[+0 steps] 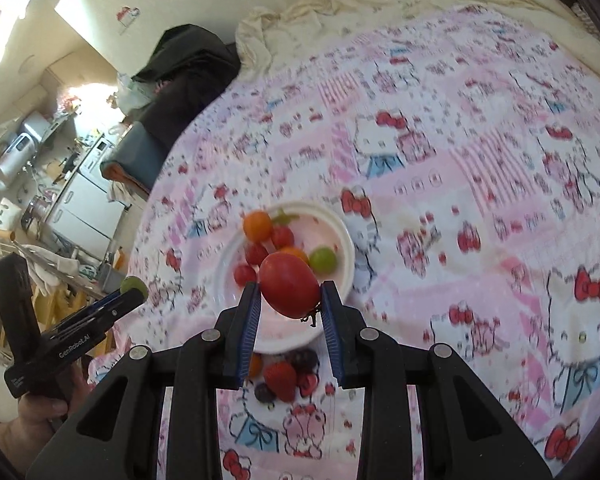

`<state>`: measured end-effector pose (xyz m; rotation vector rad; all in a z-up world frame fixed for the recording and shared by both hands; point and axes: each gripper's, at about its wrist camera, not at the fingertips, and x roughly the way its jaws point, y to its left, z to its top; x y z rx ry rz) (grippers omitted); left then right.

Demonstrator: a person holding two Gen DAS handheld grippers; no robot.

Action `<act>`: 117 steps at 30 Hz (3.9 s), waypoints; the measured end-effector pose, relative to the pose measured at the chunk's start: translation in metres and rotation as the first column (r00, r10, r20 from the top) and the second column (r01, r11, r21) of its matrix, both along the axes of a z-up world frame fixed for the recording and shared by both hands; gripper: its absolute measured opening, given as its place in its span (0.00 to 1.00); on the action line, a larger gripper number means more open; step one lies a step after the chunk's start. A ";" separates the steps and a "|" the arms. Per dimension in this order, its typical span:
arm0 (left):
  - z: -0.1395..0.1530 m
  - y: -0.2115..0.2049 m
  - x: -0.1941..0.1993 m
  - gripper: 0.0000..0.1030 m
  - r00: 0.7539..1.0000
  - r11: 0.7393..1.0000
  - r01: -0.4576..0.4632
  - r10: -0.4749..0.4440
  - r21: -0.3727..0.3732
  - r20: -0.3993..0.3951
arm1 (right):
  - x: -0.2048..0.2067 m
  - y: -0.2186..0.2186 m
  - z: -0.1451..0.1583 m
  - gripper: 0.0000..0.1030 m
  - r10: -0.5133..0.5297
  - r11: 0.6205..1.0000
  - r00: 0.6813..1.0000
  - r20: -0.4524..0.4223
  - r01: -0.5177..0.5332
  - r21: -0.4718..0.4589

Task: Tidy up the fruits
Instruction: 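Carry the lime with the left tool while the right tool carries the tomato over the plate, then open the left tool to drop the lime while the right tool releases the tomato, then move both tools back to the fruit row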

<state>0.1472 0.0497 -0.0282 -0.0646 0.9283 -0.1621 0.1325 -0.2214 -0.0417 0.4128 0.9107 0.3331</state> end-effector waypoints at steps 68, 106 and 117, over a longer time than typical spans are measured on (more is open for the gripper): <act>-0.081 -0.052 0.062 0.77 0.986 0.984 0.113 -0.094 0.138 -0.141 | 0.083 0.040 -0.078 0.74 0.085 0.996 0.976 -0.200 -0.091 -0.018; -0.051 0.001 -0.044 0.77 0.993 0.999 -0.035 0.030 -0.040 -0.112 | -0.053 0.019 -0.026 0.87 -0.109 0.994 0.994 -0.018 0.108 -0.018; -0.101 -0.050 -0.029 0.65 0.966 0.997 0.067 -0.077 -0.046 -0.246 | -0.061 0.000 -0.041 0.87 -0.143 0.989 0.988 -0.061 0.141 -0.037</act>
